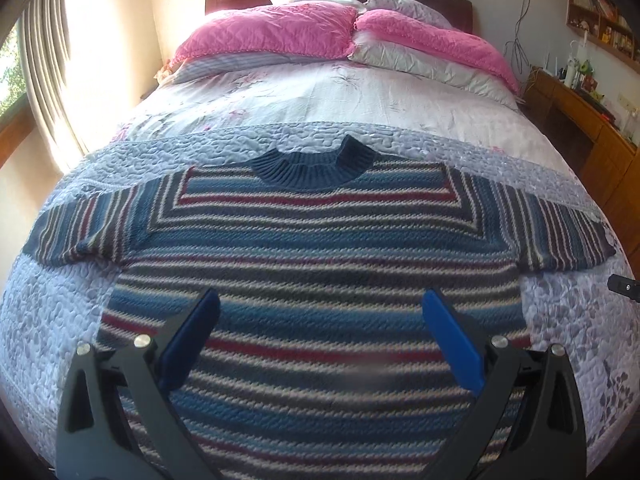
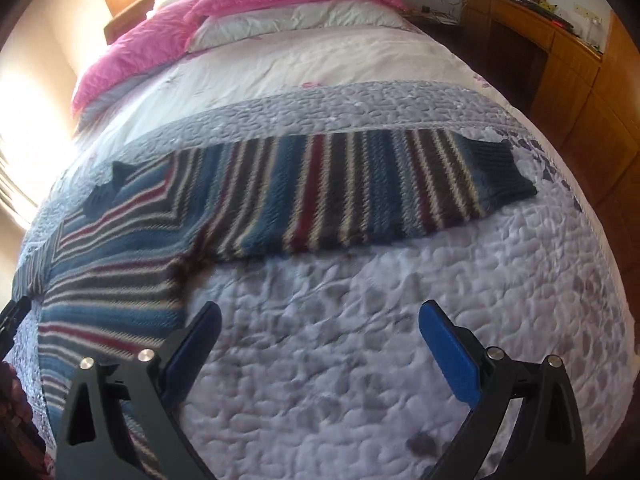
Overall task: Fold small clothes
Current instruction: 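Grasp the cuff of the sleeve with the right gripper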
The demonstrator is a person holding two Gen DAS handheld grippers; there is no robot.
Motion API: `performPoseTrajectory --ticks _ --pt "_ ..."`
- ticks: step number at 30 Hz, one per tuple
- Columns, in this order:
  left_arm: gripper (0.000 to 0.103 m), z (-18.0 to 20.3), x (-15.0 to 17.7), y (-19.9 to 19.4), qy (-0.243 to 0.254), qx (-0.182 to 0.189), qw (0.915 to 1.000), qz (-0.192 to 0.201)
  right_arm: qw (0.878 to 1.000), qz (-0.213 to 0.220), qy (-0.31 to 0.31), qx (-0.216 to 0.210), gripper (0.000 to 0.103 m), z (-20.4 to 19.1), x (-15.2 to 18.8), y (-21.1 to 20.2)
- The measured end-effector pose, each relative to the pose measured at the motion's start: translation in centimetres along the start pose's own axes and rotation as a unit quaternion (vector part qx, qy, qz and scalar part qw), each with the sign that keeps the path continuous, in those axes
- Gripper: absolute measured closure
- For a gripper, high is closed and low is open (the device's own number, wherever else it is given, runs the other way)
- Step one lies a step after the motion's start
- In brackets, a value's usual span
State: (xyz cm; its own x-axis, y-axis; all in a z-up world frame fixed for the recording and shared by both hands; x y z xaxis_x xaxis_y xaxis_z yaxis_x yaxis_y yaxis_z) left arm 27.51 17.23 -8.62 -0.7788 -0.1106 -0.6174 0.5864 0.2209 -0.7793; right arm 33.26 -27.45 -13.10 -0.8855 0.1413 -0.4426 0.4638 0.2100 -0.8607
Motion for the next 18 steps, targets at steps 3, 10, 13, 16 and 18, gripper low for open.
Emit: performPoseTrajectory --ticks 3,10,13,16,18 --pt "0.003 2.8 -2.1 1.7 0.002 -0.001 1.0000 0.007 0.999 -0.020 0.029 -0.001 0.004 5.7 -3.4 2.1" --pt "0.003 6.8 -3.5 5.5 0.011 0.001 0.9999 -0.002 0.991 -0.045 0.122 0.010 0.004 17.8 -8.0 5.9" --pt "0.003 7.5 -3.2 6.9 0.025 -0.007 0.9996 -0.008 0.989 -0.040 0.142 0.007 0.005 20.4 -8.8 6.8" --pt "0.003 7.5 -2.9 8.1 0.033 -0.017 0.9992 -0.012 0.987 -0.038 0.154 -0.003 0.005 21.8 -9.3 7.6" --pt "0.003 7.2 -2.7 8.7 0.036 -0.024 0.9990 -0.012 0.986 -0.032 0.161 -0.002 0.020 22.3 -9.6 7.9"
Point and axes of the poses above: each gripper's, at about its wrist camera, not at the fingertips, and y roughly the way its jaws point, z to its right, x to its underside, the point moved 5 cm from there along y, roughly the way its jaws point, and after that the axes turned 8 degrees about -x, right-handed, at the moved point
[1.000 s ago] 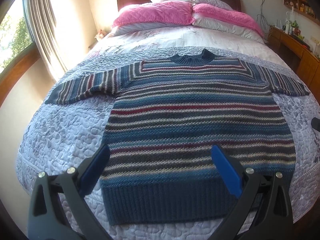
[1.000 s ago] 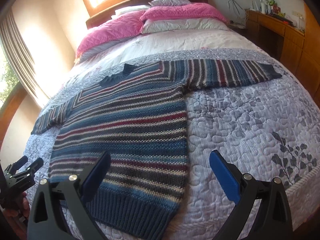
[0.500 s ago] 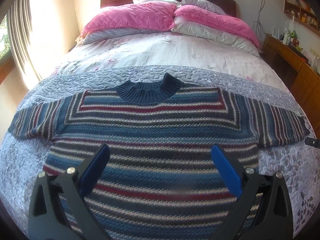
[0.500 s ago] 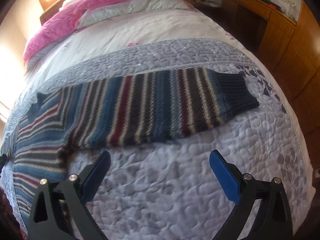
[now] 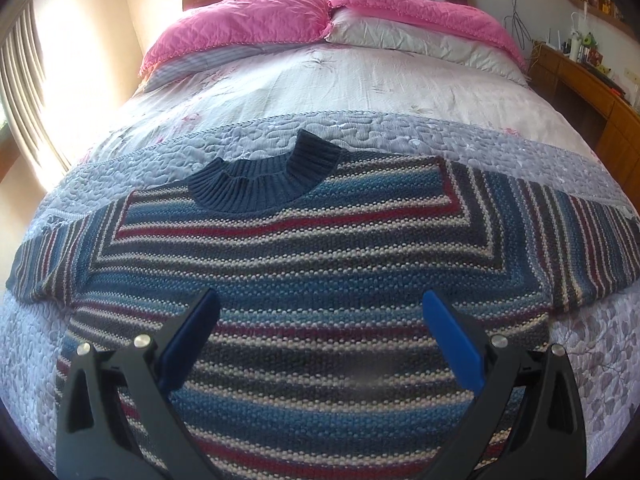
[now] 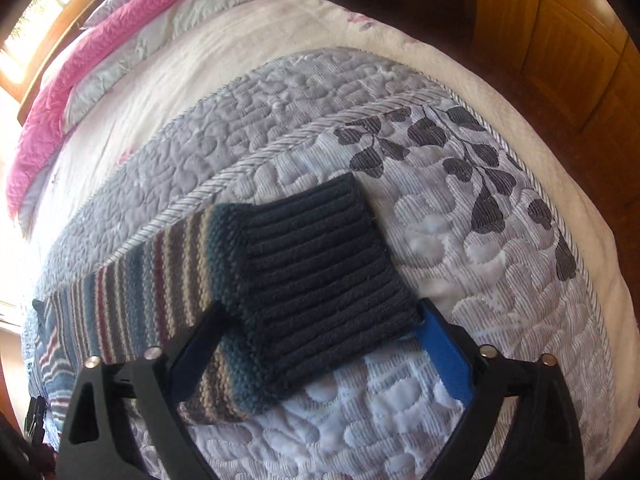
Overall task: Fold small clothes
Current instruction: 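Grasp the cuff of the sleeve with the right gripper, then fold the held sleeve across the sweater body and open the right gripper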
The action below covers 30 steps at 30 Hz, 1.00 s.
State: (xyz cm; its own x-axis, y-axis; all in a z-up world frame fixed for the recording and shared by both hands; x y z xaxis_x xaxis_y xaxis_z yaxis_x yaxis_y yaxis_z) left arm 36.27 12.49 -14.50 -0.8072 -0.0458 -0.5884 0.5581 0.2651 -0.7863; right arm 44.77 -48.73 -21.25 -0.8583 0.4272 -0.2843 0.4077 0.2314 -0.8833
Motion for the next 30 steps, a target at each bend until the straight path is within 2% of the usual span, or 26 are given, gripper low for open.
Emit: performPoseTrajectory --ticks 1,3,4,5,6,7,11,15,20,23,30 --pt "0.003 -0.2 0.1 0.2 0.002 -0.004 1.0000 0.000 1.000 0.004 0.005 0.003 0.025 0.1 0.0 -0.1" --pt "0.003 -0.6 0.4 0.6 0.004 -0.011 0.9999 -0.002 1.000 0.009 0.015 0.012 0.052 0.9 0.0 -0.3" --pt "0.003 -0.8 0.4 0.8 0.003 -0.012 0.9999 -0.004 1.000 0.014 0.020 0.006 0.059 1.1 0.1 -0.7" --pt "0.003 -1.0 0.6 0.9 0.002 -0.011 0.9999 -0.006 0.999 0.020 0.027 -0.003 0.075 1.3 0.1 -0.9" --pt "0.003 -1.3 0.6 1.0 0.000 -0.011 0.9999 -0.008 0.999 0.024 0.032 -0.017 0.087 1.3 0.2 -1.2" --pt "0.003 -1.5 0.7 1.0 -0.001 -0.012 0.9999 -0.010 0.999 0.029 0.033 -0.024 0.088 1.0 0.4 -1.5" --pt "0.003 -3.1 0.8 1.0 -0.007 -0.016 0.9998 -0.013 0.998 0.062 -0.012 -0.002 0.089 -1.9 0.8 -3.3" --pt "0.003 -6.0 0.6 1.4 -0.034 -0.018 0.9989 -0.027 0.993 0.075 -0.096 0.009 0.089 -7.6 2.1 -4.7" --pt "0.003 -8.9 -0.1 2.0 -0.050 -0.027 0.9978 -0.036 0.977 0.064 -0.199 -0.026 0.089 -17.6 5.4 -4.0" --pt "0.003 -10.0 -0.2 2.1 -0.046 -0.025 0.9979 -0.037 0.966 0.044 -0.249 -0.062 0.089 -23.7 8.2 -2.8" --pt "0.003 -11.2 0.2 2.4 -0.058 0.025 0.9969 -0.048 0.939 -0.010 -0.320 -0.123 0.089 -34.5 13.9 1.6"
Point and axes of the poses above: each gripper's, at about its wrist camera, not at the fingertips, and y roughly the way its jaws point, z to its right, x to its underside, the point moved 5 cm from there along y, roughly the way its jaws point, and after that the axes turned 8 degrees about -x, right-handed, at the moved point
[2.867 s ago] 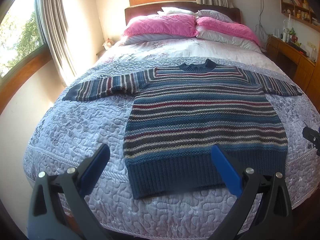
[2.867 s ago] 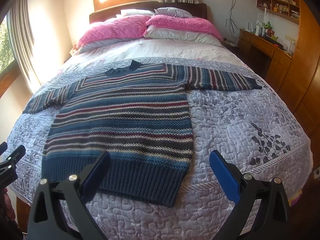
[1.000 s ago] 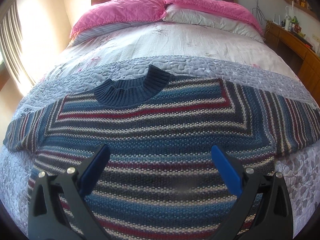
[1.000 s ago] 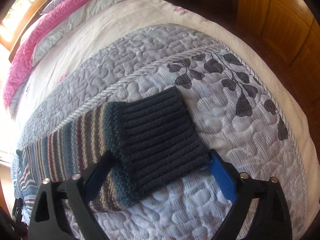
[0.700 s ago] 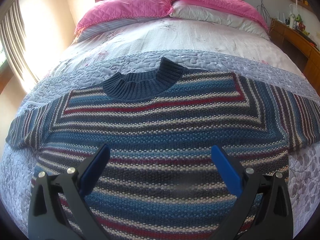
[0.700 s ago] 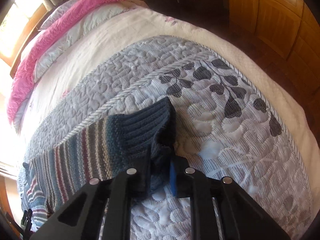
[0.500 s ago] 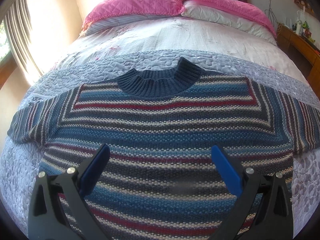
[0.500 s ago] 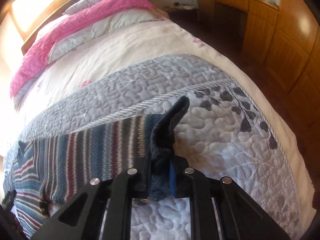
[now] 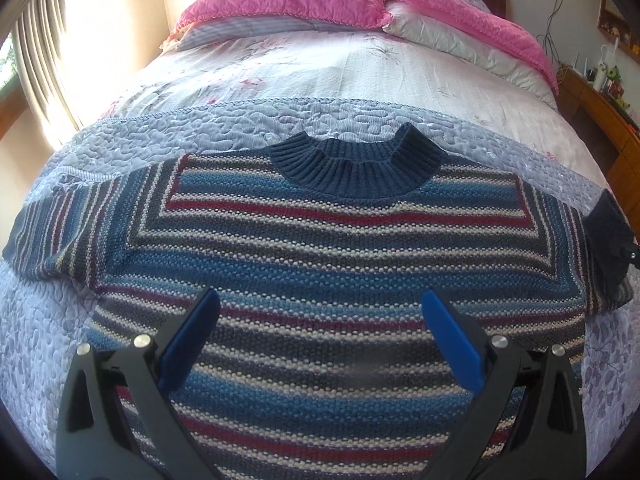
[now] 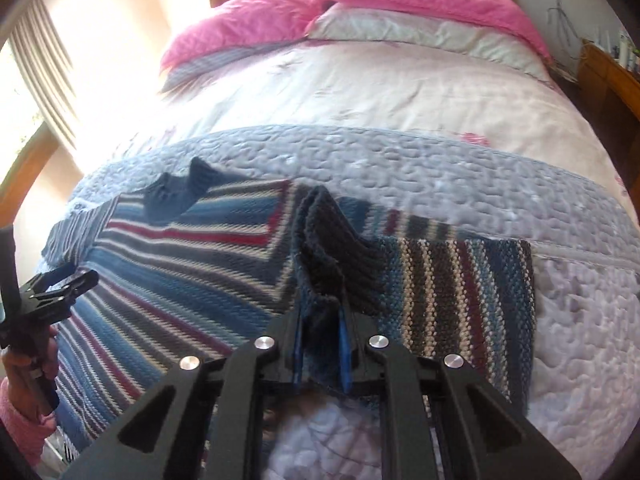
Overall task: Fold small clothes
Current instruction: 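Fold the held sleeve across the sweater body and open the right gripper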
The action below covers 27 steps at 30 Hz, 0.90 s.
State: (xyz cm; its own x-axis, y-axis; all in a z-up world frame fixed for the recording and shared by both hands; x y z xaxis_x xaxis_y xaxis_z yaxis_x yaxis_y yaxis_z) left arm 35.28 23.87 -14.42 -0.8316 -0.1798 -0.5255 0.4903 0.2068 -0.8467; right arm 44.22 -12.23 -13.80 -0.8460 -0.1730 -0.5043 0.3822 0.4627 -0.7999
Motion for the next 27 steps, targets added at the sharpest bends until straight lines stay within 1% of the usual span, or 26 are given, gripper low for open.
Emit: performPoseTrajectory --ticks 2,4,6,7,10,12,14,15,16,18,19,20,22,23,25,26,27 --pt "0.003 -0.1 0.3 0.2 0.000 0.007 0.9999 -0.007 1.000 -0.017 -0.011 0.004 0.088 -1.3 0.1 2.2" --pt "0.003 0.1 0.4 0.3 0.007 0.007 0.9999 -0.010 0.999 -0.036 -0.008 0.004 0.084 -1.7 0.5 4.1" --pt "0.003 0.4 0.5 0.2 0.014 0.013 0.9998 -0.011 0.999 -0.050 0.001 -0.016 0.069 -2.0 1.2 5.1" --pt "0.003 0.7 0.5 0.2 0.018 0.015 0.9997 -0.011 0.998 -0.055 0.007 -0.034 0.066 -2.1 1.7 5.2" --pt "0.003 2.0 0.4 0.1 0.029 0.028 0.9991 -0.013 0.995 -0.049 0.019 -0.083 0.065 -2.8 2.8 4.2" --pt "0.003 3.6 0.3 -0.2 0.037 0.049 0.9980 -0.016 0.995 -0.026 0.030 -0.088 0.065 -2.3 3.4 2.0" --pt "0.003 6.2 0.2 -0.5 0.049 0.083 0.9950 -0.026 0.995 -0.005 0.046 -0.084 0.065 -1.0 4.1 -0.5" --pt "0.003 8.0 0.1 -0.7 0.056 0.109 0.9919 -0.035 0.996 0.004 0.055 -0.075 0.065 -0.2 4.7 -1.8" --pt "0.003 9.9 0.1 -0.6 0.061 0.142 0.9866 -0.051 0.996 0.011 0.062 -0.066 0.064 0.7 5.4 -2.9" --pt "0.003 13.9 0.0 -0.4 0.066 0.207 0.9722 -0.088 0.996 0.019 0.075 -0.047 0.062 2.4 6.7 -4.9" --pt "0.003 16.0 0.1 -0.1 0.072 0.234 0.9633 -0.109 0.996 0.021 0.082 -0.037 0.062 3.4 7.4 -5.7" --pt "0.003 17.8 0.2 0.2 0.075 0.253 0.9561 -0.127 0.996 0.022 0.086 -0.027 0.061 4.1 8.1 -6.2" --pt "0.004 20.7 0.5 1.1 0.077 0.275 0.9461 -0.153 0.996 0.021 0.091 -0.012 0.061 5.5 9.6 -7.2" --pt "0.004 21.9 0.7 1.5 0.076 0.278 0.9437 -0.163 0.995 0.021 0.094 -0.008 0.061 6.0 10.2 -7.5" --pt "0.004 23.5 1.1 2.4 0.071 0.277 0.9419 -0.176 0.995 0.022 0.097 0.001 0.061 6.8 11.2 -8.1" --pt "0.006 24.0 1.2 2.8 0.066 0.273 0.9426 -0.180 0.995 0.023 0.095 0.007 0.060 7.2 11.7 -8.4" --pt "0.012 24.4 1.3 3.1 0.063 0.273 0.9427 -0.182 0.995 0.023 0.091 0.015 0.058 7.4 12.1 -8.4"
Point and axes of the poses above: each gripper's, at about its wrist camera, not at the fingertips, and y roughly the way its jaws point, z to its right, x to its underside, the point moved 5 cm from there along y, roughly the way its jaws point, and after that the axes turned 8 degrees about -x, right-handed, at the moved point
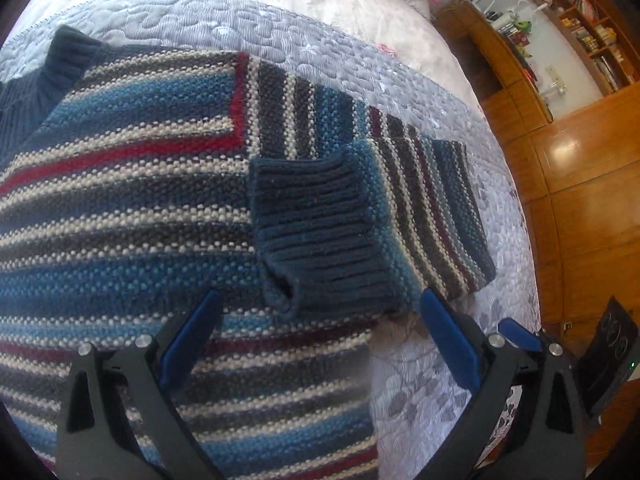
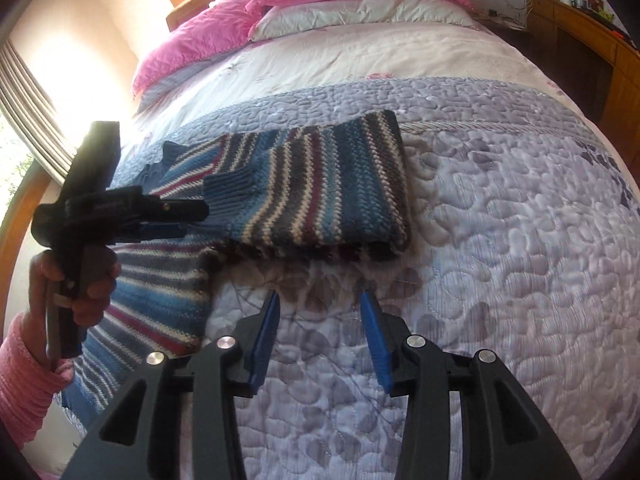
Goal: Fold small clothes
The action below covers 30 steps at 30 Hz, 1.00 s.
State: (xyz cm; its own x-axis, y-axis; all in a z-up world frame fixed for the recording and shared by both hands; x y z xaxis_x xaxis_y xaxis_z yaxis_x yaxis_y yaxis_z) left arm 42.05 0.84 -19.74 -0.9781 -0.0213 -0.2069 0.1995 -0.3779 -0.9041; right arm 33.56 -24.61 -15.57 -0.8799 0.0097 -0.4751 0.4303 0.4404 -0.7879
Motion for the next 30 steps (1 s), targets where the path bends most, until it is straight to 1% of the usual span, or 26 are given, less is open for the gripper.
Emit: performPoseTrajectory --ticks 1,2,5,6,7,9,10,13,15,18,20,22,24,28,30 --pt "0.024 0.3 0.0 0.3 -0.002 0.000 1.0000 -0.002 1.000 0.001 -0.004 0.008 0.057 0.2 0.3 -0.1" --pt "0.029 0.6 -0.1 0.5 -0.002 -0.001 1.0000 -0.004 1.000 0.002 -0.005 0.013 0.056 0.5 0.6 -0.1" --pt "0.040 1.5 -0.3 1.2 0.003 0.001 1.0000 -0.007 1.000 0.003 0.005 0.007 0.056 0.9 1.1 0.3" --pt "0.053 1.7 -0.3 1.4 0.002 0.000 1.0000 -0.008 1.000 0.004 0.009 0.005 0.056 1.1 1.1 0.4" --pt "0.071 1.7 -0.4 1.3 -0.001 0.006 0.9999 -0.012 1.000 0.005 0.010 0.005 0.056 1.0 1.2 0.4" --pt "0.093 2.1 -0.5 1.6 -0.015 0.040 0.9989 -0.019 1.000 0.007 0.011 0.005 0.056 0.9 1.3 0.5" --pt "0.094 2.2 -0.5 1.4 -0.022 0.043 0.9988 -0.014 1.000 0.007 0.013 0.005 0.055 0.9 1.4 0.6" --pt "0.095 2.0 -0.9 -0.6 -0.020 0.022 0.9989 0.035 1.000 0.007 0.011 0.006 0.055 0.6 1.5 0.4" --pt "0.095 1.4 -0.8 -2.5 -0.021 0.015 0.9975 0.065 1.000 0.008 0.009 0.006 0.055 0.3 1.4 0.3" --pt "0.095 -0.5 -0.9 -5.9 -0.026 0.006 0.9940 0.106 1.000 0.011 0.007 0.001 0.055 -0.3 1.2 0.2" --pt "0.095 -2.3 -0.9 -8.0 -0.029 -0.003 0.9917 0.125 1.000 0.013 0.008 -0.006 0.054 -1.0 0.8 0.4" --pt "0.095 -4.7 -1.0 -9.7 -0.039 -0.017 0.9895 0.138 1.000 0.015 0.011 -0.020 0.053 -1.8 0.2 0.8" --pt "0.095 -7.8 -0.6 -11.4 -0.051 -0.035 0.9869 0.149 0.999 0.015 0.018 -0.039 0.049 -2.8 -0.5 1.6" --pt "0.095 -14.3 -0.4 -14.5 -0.085 -0.068 0.9814 0.158 0.998 0.013 0.022 -0.058 0.048 -5.0 -2.2 3.6" --pt "0.095 -17.5 -0.3 -15.9 -0.099 -0.083 0.9781 0.164 0.997 0.012 0.026 -0.078 0.048 -6.2 -3.1 4.8"
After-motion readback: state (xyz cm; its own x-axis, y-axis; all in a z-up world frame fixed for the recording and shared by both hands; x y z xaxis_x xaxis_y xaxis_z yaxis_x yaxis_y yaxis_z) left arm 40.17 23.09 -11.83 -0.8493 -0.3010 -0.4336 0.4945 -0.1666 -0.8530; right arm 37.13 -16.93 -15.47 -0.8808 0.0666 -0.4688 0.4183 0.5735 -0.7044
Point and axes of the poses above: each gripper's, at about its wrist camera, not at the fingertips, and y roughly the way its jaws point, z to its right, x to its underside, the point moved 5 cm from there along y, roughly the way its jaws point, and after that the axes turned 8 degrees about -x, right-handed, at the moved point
